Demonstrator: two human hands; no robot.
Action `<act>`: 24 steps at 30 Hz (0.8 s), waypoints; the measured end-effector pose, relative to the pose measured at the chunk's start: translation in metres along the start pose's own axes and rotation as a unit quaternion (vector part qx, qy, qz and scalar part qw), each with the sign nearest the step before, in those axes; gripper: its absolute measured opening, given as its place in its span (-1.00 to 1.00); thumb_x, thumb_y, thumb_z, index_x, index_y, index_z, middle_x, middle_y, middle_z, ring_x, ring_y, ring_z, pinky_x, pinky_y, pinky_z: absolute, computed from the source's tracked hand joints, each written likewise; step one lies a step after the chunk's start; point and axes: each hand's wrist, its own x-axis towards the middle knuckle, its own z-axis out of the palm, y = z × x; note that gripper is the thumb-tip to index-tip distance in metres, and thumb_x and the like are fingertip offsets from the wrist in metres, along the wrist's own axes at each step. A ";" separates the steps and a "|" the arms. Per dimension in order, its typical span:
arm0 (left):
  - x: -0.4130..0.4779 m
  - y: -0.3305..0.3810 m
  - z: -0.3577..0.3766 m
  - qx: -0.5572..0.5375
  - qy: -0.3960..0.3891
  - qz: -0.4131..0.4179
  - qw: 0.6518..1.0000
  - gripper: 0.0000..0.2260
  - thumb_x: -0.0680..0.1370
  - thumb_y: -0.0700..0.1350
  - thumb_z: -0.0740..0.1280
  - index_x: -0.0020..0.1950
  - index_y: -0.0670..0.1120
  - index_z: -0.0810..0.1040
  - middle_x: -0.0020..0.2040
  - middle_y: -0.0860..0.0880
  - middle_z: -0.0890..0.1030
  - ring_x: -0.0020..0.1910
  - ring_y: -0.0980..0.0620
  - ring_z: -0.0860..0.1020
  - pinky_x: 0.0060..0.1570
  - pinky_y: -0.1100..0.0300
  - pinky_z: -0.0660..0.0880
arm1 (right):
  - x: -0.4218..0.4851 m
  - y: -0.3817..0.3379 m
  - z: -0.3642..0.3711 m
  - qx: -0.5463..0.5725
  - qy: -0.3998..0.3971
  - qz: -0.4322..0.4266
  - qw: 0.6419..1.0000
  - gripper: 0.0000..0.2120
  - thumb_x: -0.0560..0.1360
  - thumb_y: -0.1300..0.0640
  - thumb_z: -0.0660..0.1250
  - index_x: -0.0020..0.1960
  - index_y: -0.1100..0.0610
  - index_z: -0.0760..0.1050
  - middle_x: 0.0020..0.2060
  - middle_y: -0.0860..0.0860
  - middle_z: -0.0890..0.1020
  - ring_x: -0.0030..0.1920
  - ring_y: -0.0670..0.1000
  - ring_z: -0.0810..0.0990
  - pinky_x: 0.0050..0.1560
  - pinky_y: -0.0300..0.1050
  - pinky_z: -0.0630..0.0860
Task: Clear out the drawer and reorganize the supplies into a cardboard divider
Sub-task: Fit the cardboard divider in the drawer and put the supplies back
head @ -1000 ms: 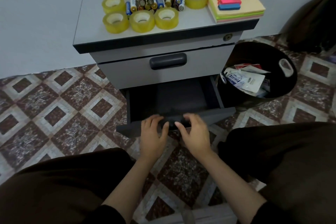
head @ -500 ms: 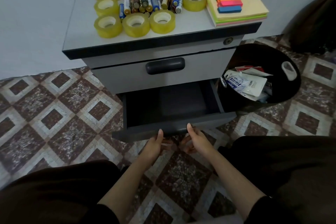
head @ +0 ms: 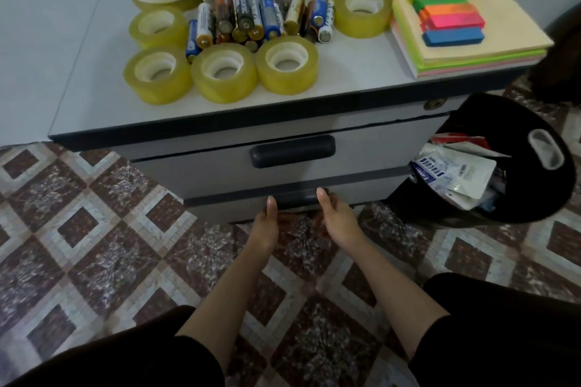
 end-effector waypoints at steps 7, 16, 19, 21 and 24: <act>0.013 -0.004 -0.005 0.024 -0.026 0.011 0.999 -0.13 0.32 0.44 -0.06 0.36 -0.15 0.40 0.19 -0.21 0.56 0.18 -0.16 0.52 0.27 -0.08 0.40 | 0.006 0.007 0.007 -0.038 0.048 -0.046 0.997 -0.57 0.61 -0.12 -0.01 0.15 0.19 0.41 0.01 0.19 0.58 0.11 0.21 0.51 0.05 -0.01 0.39; -0.030 0.037 -0.031 0.002 -0.027 -0.041 0.999 -0.54 0.64 0.09 0.01 0.12 -0.22 0.54 -0.14 -0.12 0.61 -0.24 0.02 0.54 -0.30 0.25 0.46 | -0.020 -0.008 -0.019 -0.166 -0.021 -0.057 0.984 -0.51 0.58 -0.18 0.09 0.19 0.20 0.48 -0.04 0.13 0.62 0.03 0.13 0.57 -0.02 -0.11 0.46; -0.046 0.052 -0.040 -0.068 -0.012 0.021 0.997 -0.64 0.63 0.02 0.11 -0.04 -0.18 0.61 -0.20 -0.05 0.64 -0.18 0.01 0.57 -0.11 0.18 0.47 | -0.035 -0.013 -0.024 -0.187 -0.004 -0.066 0.980 -0.63 0.58 -0.12 0.15 -0.06 0.17 0.53 -0.21 0.10 0.58 -0.08 0.12 0.57 -0.19 -0.15 0.37; -0.057 0.066 -0.046 -0.127 -0.008 0.045 0.991 -0.62 0.63 0.05 0.10 -0.10 -0.13 0.61 -0.22 0.00 0.66 -0.20 0.04 0.59 -0.06 0.15 0.48 | -0.042 -0.018 -0.029 -0.180 0.013 -0.065 0.981 -0.63 0.59 -0.09 0.16 -0.28 0.11 0.42 -0.32 0.04 0.54 -0.19 0.07 0.54 -0.25 -0.15 0.33; -0.066 0.084 -0.049 -0.161 -0.012 0.065 0.985 -0.61 0.61 0.09 0.09 -0.11 -0.12 0.59 -0.20 0.01 0.65 -0.22 0.08 0.59 -0.18 0.23 0.48 | -0.042 -0.023 -0.030 -0.134 0.022 -0.048 0.990 -0.57 0.59 -0.10 0.15 -0.38 0.08 0.35 -0.34 0.10 0.58 -0.20 0.14 0.58 -0.20 -0.11 0.43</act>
